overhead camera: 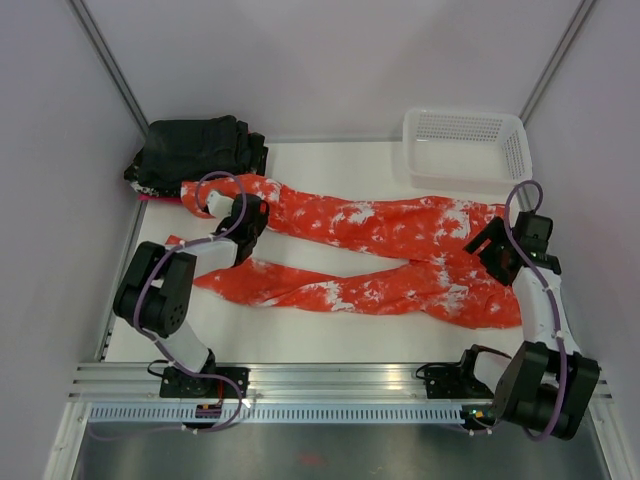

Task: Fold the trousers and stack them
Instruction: Flatten the trousers out

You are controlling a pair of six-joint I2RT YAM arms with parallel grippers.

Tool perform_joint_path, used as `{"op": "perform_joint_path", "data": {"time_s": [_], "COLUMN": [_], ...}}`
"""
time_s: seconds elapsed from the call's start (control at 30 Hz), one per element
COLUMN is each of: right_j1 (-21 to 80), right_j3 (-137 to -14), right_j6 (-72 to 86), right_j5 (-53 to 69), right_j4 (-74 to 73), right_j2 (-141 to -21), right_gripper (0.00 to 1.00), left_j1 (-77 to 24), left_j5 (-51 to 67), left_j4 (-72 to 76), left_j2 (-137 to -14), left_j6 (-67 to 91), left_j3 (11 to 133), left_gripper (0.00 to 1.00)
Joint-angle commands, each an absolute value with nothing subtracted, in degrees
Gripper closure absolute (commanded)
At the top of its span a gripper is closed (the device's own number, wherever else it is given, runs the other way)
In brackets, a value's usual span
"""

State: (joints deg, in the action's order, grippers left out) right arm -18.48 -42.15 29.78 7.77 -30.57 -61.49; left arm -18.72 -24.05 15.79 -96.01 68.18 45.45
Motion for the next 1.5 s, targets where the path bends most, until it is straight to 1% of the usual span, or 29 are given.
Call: {"op": "perform_joint_path", "data": {"time_s": [0.0,0.03,0.1,0.17,0.2,0.3,0.33,0.37,0.43,0.53,0.73,0.8,0.87,0.9,0.93,0.97,1.0,1.07,1.1,1.13,1.17,1.23,1.27,1.3,1.33,1.37,1.4,1.43,1.47], "right_j1": [-18.46,-18.46,-18.46,-18.46,-18.46,-18.46,-18.46,-18.46,-18.98,-22.66,-31.28,-31.82,-31.90,-31.90,-31.82,-31.64,-31.47,-30.24,-28.49,-27.61,-25.94,-24.61,-23.65,-23.21,-22.86,-21.98,-21.62,-21.45,-21.27], "right_j3": [-40.08,-39.90,-39.29,-38.07,-37.62,-36.21,-36.12,-36.12,-36.30,-35.42,-35.24,-34.63,-34.98,-35.15,-35.59,-36.55,-37.17,-39.62,-40.60,-41.65,-43.40,-45.95,-46.75,-47.45,-48.68,-49.13,-49.48,-50.35,-50.80], "right_j6": [30.76,30.67,30.15,29.71,29.88,30.93,31.11,31.55,31.99,33.22,31.20,31.64,31.03,30.24,29.36,29.18,28.83,28.92,28.92,29.00,29.00,29.09,29.09,29.00,28.74,28.48,28.30,28.13,28.30], "right_j5": [4.57,4.57,4.13,3.43,3.51,1.33,0.45,-1.47,-5.96,-7.29,-9.59,-7.31,-0.90,2.51,5.16,9.10,10.79,12.21,11.96,11.52,11.08,10.90,10.99,11.25,11.25,11.25,11.16,11.25,11.25], "right_j4": [-24.35,-23.74,-22.33,-21.45,-21.01,-20.48,-20.48,-21.17,-22.23,-22.59,-23.64,-21.89,-20.74,-20.13,-20.13,-20.30,-20.48,-22.14,-22.84,-23.46,-24.16,-24.35,-24.17,-24.00,-23.39,-22.86,-22.42,-22.33,-22.41], "right_j2": [-66.68,-67.75,-70.73,-72.50,-74.16,-77.34,-77.87,-78.39,-79.36,-78.14,-74.62,-74.53,-74.97,-75.06,-74.97,-74.19,-73.40,-70.60,-69.36,-68.39,-66.29,-64.69,-63.82,-63.55,-63.81,-64.24,-64.94,-66.69,-67.67], "right_gripper": [0.14,0.14,0.19,0.25,0.30,0.76,0.89,1.00,1.00,1.00,1.00,1.00,1.00,1.00,0.96,0.94,0.92,0.80,0.71,0.67,0.62,0.54,0.53,0.48,0.46,0.45,0.45,0.45,0.45], "left_j1": [-18.72,-18.72,-18.72,-18.72,-18.72,-18.72,-18.72,-18.81,-18.98,-19.16,-19.34,-19.25,-19.25,-19.25,-18.99,-18.90,-18.72,-16.36,-14.43,-9.63,-7.41,-2.58,-1.42,-0.45,1.30,2.71,4.20,7.18,8.16], "left_j5": [-30.40,-32.67,-35.06,-37.61,-38.40,-40.60,-40.43,-39.99,-38.59,-37.62,-34.55,-34.28,-34.72,-34.98,-34.72,-34.54,-34.11,-32.53,-28.26,-24.91,-22.18,-19.00,-18.46,-18.02,-18.10,-18.02,-15.15,-13.81,-12.93], "left_j4": [14.87,13.20,5.13,-1.98,-3.85,-7.82,-8.87,-10.27,-15.63,-20.12,-21.89,-22.23,-24.42,-24.96,-25.66,-27.23,-27.59,-26.56,-24.72,-22.61,-20.59,-17.32,-16.88,-16.44,-16.17,-16.08,-15.47,-15.38,-14.68], "left_j2": [-93.79,-92.04,-90.19,-86.67,-85.36,-79.82,-78.50,-76.22,-74.36,-71.55,-68.64,-68.64,-68.91,-69.08,-69.26,-69.26,-69.26,-68.39,-68.03,-67.77,-68.11,-69.69,-72.22,-73.73,-75.39,-79.15,-81.28,-83.47,-85.58], "left_j6": [66.98,66.71,68.11,69.52,69.87,69.88,69.35,68.82,69.08,71.01,70.93,70.49,69.18,68.39,66.55,64.88,62.86,57.77,55.31,50.24,48.10,43.27,41.94,40.71,39.30,39.29,39.03,39.55,39.38], "left_j3": [47.81,47.81,47.55,46.67,45.36,42.19,41.67,41.31,41.05,38.77,34.46,34.36,36.02,36.64,37.43,39.53,40.42,42.44,42.80,42.98,43.76,45.43,47.79,49.03,51.39,52.37,53.34,55.26,55.98], "left_gripper": [0.98,0.98,0.98,0.98,0.98,0.98,0.98,0.98,0.98,0.98,0.98,0.94,0.85,0.36,0.06,0.00,0.00,0.00,0.00,0.00,0.00,0.09,0.13,0.14,0.15,0.16,0.18,0.21,0.31]}}
